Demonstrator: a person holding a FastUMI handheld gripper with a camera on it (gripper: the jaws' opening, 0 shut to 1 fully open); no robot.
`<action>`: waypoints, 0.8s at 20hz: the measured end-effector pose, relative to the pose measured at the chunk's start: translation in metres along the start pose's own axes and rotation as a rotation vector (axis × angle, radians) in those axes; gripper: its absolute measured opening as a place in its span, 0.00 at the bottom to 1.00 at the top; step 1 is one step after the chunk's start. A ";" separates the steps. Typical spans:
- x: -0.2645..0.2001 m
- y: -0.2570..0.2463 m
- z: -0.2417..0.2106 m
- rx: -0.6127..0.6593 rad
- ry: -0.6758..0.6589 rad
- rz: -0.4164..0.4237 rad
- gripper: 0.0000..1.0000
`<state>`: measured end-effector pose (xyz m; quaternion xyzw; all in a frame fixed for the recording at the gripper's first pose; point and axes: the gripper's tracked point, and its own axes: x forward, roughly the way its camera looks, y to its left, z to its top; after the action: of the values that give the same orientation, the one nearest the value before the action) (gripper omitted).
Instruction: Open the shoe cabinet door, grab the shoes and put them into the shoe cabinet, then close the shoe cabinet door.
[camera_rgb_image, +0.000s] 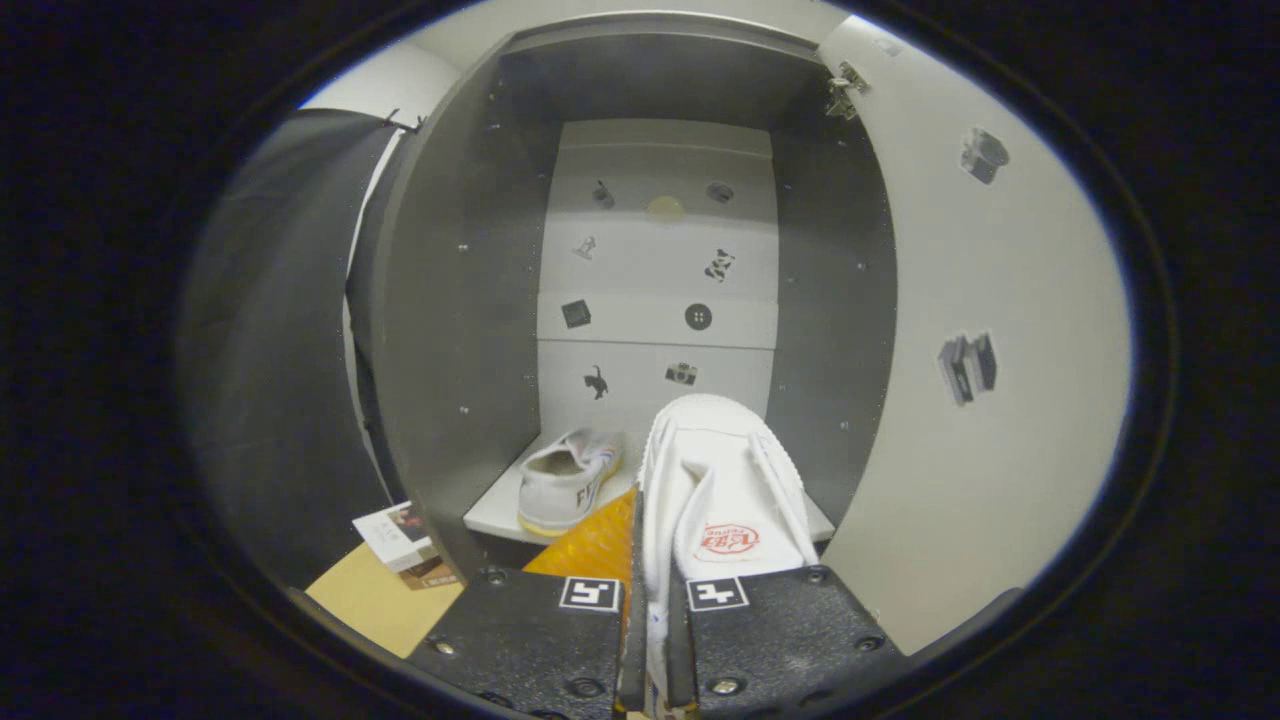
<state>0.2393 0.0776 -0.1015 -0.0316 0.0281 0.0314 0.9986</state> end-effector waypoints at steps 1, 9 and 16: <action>0.015 -0.001 0.009 0.000 -0.011 0.002 0.11; 0.124 -0.008 0.015 -0.006 0.027 0.001 0.12; 0.177 -0.008 -0.021 0.025 0.162 0.002 0.11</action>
<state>0.4153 0.0792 -0.1320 -0.0216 0.1094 0.0292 0.9933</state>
